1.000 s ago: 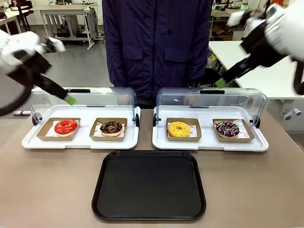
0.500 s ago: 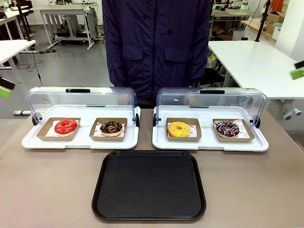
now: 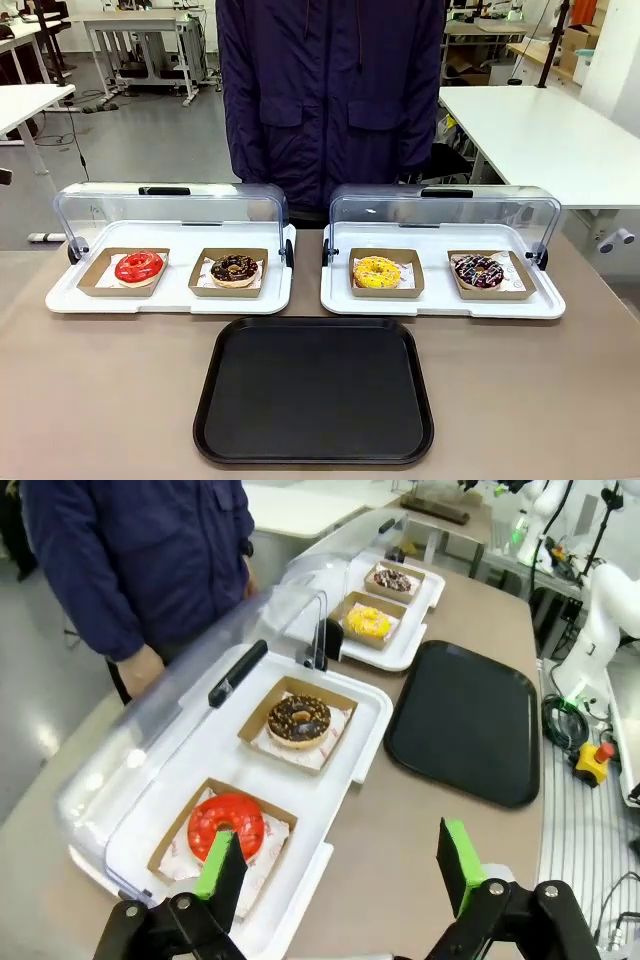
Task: Move the fourth donut from the left to the tray.
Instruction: Pick up the Paper togo box containing the Donut indicated by the person and place it on the Handle tray.
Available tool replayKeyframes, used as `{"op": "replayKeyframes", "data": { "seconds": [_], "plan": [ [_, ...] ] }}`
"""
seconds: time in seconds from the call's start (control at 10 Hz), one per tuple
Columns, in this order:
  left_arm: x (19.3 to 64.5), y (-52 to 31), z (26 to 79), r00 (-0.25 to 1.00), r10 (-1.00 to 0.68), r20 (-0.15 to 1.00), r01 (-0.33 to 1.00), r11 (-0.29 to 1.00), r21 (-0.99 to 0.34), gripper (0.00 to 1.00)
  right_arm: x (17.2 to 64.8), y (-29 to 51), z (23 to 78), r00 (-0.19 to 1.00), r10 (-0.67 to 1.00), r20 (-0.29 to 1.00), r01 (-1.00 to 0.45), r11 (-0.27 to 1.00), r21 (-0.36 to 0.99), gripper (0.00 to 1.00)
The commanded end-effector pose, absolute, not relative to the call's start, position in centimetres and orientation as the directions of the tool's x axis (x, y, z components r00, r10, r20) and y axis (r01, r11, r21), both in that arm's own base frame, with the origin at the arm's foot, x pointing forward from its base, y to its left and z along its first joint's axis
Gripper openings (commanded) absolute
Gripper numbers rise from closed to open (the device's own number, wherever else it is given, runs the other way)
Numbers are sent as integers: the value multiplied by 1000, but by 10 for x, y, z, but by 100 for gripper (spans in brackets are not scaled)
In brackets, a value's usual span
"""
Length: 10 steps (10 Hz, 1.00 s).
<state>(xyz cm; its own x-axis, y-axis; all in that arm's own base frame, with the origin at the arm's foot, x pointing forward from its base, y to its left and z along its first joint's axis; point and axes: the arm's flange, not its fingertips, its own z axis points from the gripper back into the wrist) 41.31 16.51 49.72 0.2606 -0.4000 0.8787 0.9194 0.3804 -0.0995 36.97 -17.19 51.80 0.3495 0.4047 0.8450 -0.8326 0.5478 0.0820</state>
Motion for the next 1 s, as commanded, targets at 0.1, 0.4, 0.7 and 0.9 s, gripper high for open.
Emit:
{"op": "replayKeyframes", "data": {
  "seconds": [0.1,0.4,0.7,0.9],
  "plan": [
    [414,164,505,185,-381,906,931,364,-37,100,376,-180,519,303,392,869,-847,529,57,100],
    [413,164,503,222,-394,892,924,376,-64,100,373,-178,514,329,395,858,-839,539,74,100],
    [413,164,503,222,-394,892,924,376,-64,100,373,-178,514,329,395,858,-839,539,74,100],
    [413,164,503,222,-394,892,924,376,-64,100,373,-178,514,329,395,858,-839,539,74,100]
  ]
}}
